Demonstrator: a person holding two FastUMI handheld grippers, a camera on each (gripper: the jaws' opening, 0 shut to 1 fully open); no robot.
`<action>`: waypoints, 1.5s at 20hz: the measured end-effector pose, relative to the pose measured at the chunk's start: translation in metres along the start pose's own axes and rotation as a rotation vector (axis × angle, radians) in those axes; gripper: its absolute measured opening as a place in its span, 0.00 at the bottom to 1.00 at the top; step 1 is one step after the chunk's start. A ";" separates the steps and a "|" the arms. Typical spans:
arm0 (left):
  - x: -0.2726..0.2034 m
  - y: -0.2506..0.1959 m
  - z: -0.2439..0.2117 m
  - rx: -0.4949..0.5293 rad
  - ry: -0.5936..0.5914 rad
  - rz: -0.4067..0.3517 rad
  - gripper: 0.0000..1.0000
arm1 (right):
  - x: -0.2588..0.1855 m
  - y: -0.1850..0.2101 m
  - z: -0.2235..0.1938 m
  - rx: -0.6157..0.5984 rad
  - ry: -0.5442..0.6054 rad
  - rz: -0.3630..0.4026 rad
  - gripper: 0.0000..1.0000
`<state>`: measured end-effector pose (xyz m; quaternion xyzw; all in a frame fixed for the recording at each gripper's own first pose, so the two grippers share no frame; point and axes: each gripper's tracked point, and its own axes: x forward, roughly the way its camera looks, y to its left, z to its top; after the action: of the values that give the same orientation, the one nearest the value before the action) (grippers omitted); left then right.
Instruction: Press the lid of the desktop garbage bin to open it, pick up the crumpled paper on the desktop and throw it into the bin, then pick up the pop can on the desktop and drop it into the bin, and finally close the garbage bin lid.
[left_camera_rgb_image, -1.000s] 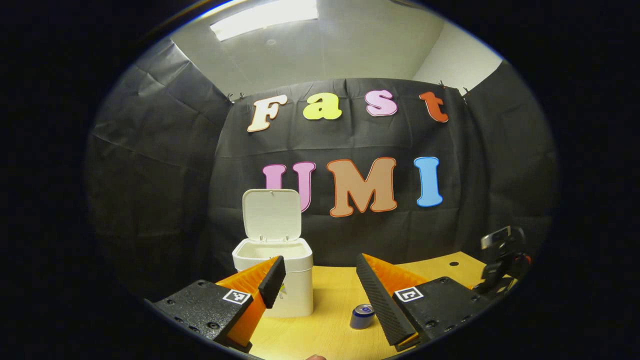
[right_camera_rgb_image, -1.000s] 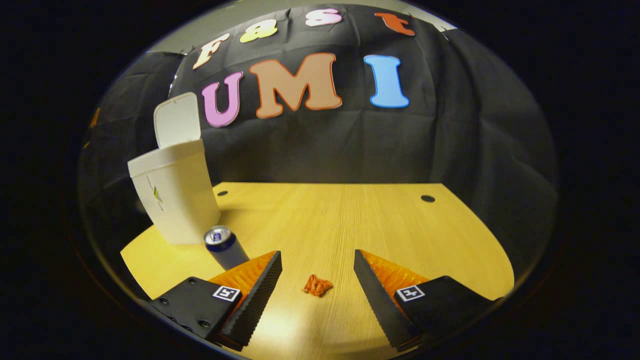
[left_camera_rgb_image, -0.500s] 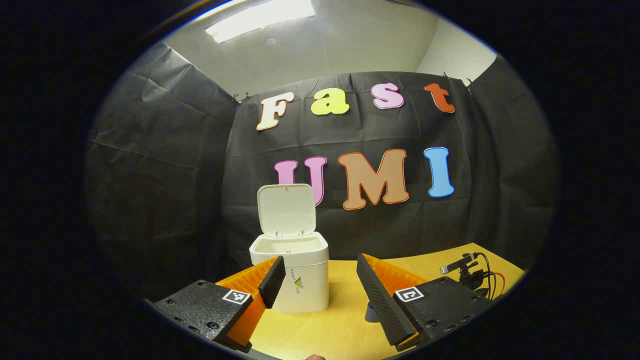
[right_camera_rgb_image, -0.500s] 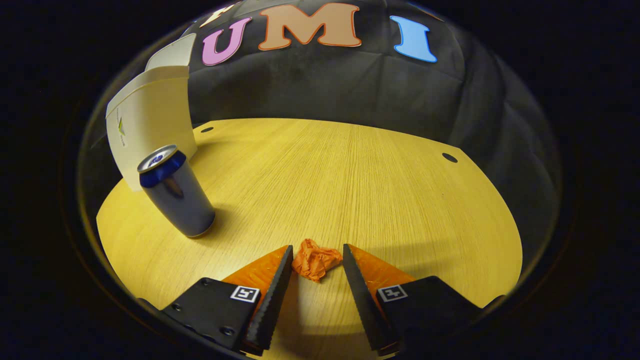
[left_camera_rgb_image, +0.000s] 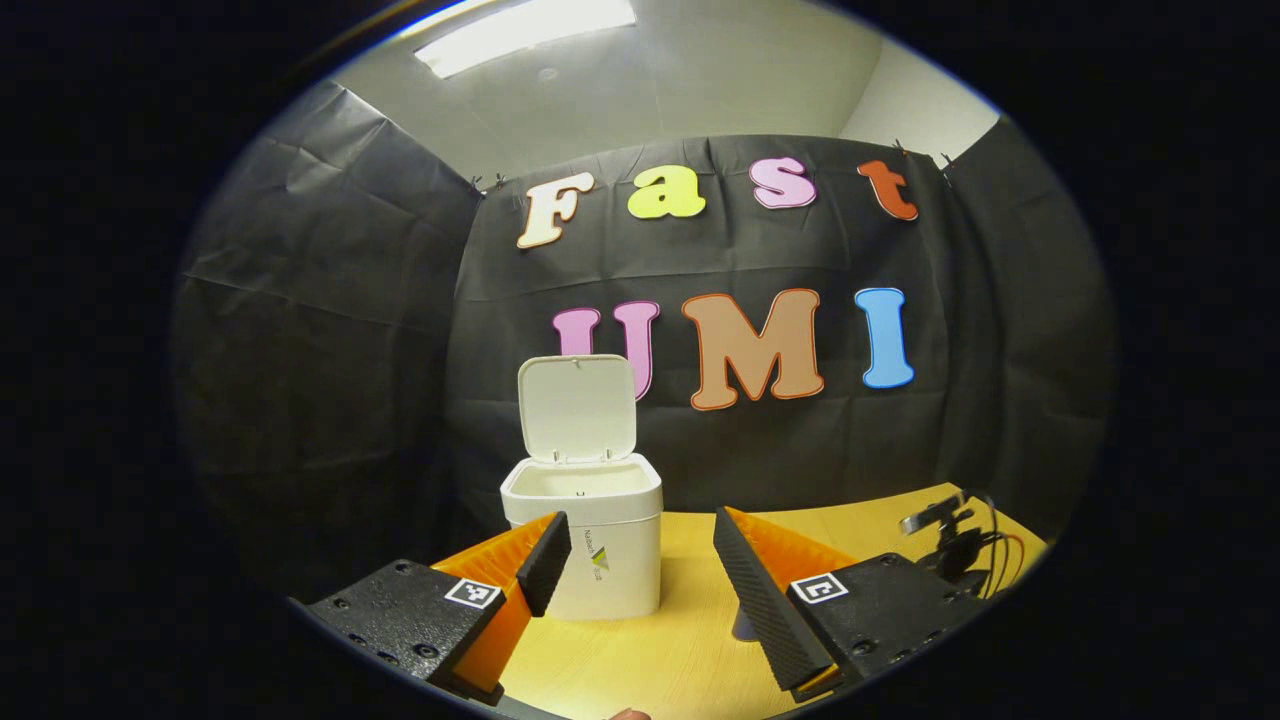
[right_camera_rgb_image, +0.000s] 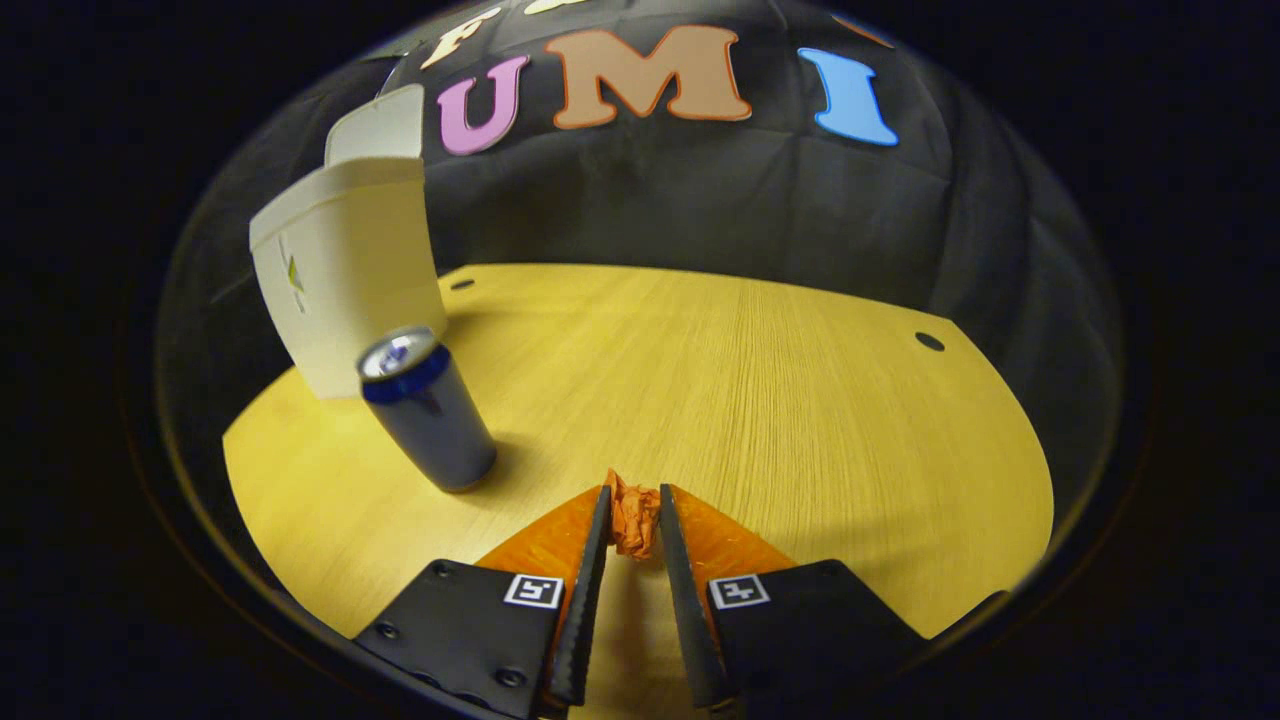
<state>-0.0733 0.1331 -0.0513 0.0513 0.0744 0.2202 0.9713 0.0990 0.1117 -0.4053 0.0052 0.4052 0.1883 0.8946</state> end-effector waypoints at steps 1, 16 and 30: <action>0.002 -0.001 0.002 -0.003 -0.007 -0.007 0.89 | -0.019 0.006 0.025 0.021 -0.062 0.023 0.41; 0.035 0.014 0.020 -0.053 -0.066 -0.063 0.89 | -0.165 0.118 0.286 0.008 -0.593 0.247 0.39; 0.030 0.112 0.004 -0.034 -0.050 0.057 0.89 | -0.040 0.338 0.318 -0.178 -0.475 0.449 0.37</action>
<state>-0.0927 0.2463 -0.0366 0.0425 0.0449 0.2478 0.9668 0.1938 0.4573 -0.1085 0.0598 0.1562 0.4090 0.8971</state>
